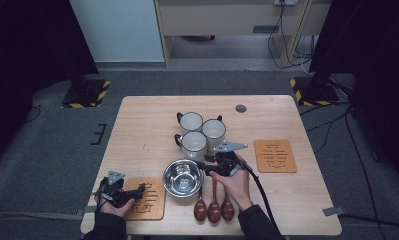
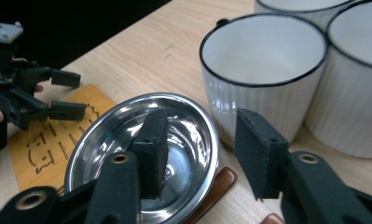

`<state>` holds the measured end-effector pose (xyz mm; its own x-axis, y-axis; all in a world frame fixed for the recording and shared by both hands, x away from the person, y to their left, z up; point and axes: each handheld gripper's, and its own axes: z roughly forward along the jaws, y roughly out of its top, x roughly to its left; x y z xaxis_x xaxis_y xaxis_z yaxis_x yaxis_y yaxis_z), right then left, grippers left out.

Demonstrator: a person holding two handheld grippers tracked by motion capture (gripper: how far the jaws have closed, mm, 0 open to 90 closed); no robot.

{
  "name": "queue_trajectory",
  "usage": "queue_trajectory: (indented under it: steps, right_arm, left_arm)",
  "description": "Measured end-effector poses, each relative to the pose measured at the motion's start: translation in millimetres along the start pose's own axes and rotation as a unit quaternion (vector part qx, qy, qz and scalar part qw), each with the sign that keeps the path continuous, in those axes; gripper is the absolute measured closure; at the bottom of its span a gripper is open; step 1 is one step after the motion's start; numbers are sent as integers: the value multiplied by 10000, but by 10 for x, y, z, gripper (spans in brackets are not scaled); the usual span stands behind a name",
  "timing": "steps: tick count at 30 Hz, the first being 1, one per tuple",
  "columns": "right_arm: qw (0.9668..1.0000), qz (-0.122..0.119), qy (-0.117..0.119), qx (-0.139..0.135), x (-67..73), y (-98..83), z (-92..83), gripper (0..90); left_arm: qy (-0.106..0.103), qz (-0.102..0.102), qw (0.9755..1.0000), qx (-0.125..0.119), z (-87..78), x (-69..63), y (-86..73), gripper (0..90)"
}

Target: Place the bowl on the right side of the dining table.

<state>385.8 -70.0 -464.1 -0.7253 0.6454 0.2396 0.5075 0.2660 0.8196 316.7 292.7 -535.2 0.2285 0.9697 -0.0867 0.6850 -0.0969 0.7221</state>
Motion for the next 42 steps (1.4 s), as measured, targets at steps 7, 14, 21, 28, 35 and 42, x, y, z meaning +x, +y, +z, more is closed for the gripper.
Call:
queue_trajectory:
  steps: [7, 14, 21, 28, 35, 42]
  right_arm:
    - [9996, 37, 12, 292, 25, -38, 131, 587]
    - [9985, 57, 0, 549, 32, -85, 232, 633]
    - [9976, 115, -72, 681, 3, -112, 298, 676]
    - [9964, 99, -208, 810, -18, -117, 313, 665]
    - [9946, 176, -201, 1002, -18, -149, 401, 679]
    - [9928, 201, -250, 1150, -27, -158, 455, 723]
  left_arm:
    - [-2, 0, 10000, 0, 0, 0, 0, 10]
    - [-2, -1, 10000, -1, 0, 0, 0, 10]
    - [0, 0, 10000, 1, 0, 0, 0, 10]
    - [1, 1, 10000, 1, 0, -1, 0, 10]
    - [-1, 2, 10000, 1, 0, 0, 0, 10]
    - [1, 2, 10000, 1, 0, -1, 0, 10]
